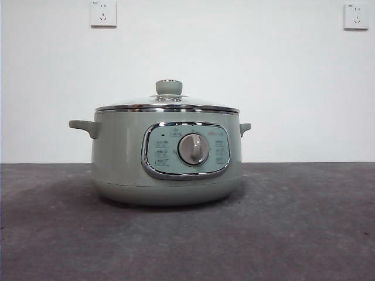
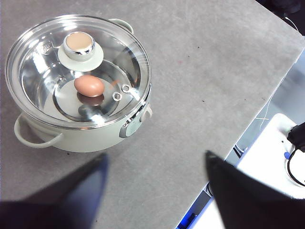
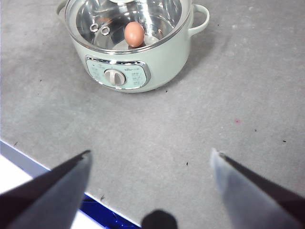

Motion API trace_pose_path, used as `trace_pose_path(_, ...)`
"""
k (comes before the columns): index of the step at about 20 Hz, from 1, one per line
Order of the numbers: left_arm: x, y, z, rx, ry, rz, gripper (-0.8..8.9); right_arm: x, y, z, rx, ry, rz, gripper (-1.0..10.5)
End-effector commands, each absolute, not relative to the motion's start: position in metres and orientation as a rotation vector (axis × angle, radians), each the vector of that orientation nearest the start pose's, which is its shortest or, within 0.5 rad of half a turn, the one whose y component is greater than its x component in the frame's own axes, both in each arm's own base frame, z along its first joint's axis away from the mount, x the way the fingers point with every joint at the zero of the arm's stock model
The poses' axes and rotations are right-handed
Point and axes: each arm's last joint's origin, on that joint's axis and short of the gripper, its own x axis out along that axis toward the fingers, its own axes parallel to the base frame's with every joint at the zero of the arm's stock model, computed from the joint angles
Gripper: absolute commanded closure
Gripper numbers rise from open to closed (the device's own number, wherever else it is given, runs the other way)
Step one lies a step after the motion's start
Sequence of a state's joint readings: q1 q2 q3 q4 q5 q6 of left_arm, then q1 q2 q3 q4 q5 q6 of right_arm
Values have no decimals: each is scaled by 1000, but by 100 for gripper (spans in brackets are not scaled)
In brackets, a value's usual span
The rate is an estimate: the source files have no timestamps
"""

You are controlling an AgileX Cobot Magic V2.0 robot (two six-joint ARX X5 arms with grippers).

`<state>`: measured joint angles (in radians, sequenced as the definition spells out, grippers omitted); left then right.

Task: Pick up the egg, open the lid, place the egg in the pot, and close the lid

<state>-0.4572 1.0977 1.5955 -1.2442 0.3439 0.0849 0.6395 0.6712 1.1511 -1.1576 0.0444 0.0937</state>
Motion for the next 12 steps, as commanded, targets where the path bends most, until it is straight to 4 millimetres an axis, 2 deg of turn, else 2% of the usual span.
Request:
trace_pose_path(1,136,-78,444,113,731,-797,824,64,46,371,-139,684,540,894)
trace_pose_path(2,136,-78,444,113,731,-797,819,64,46,371,-140,685,540,962)
trace_pose_path(12,136,-78,444,114,730,-796,817,64,46,371,-112,690,526,946)
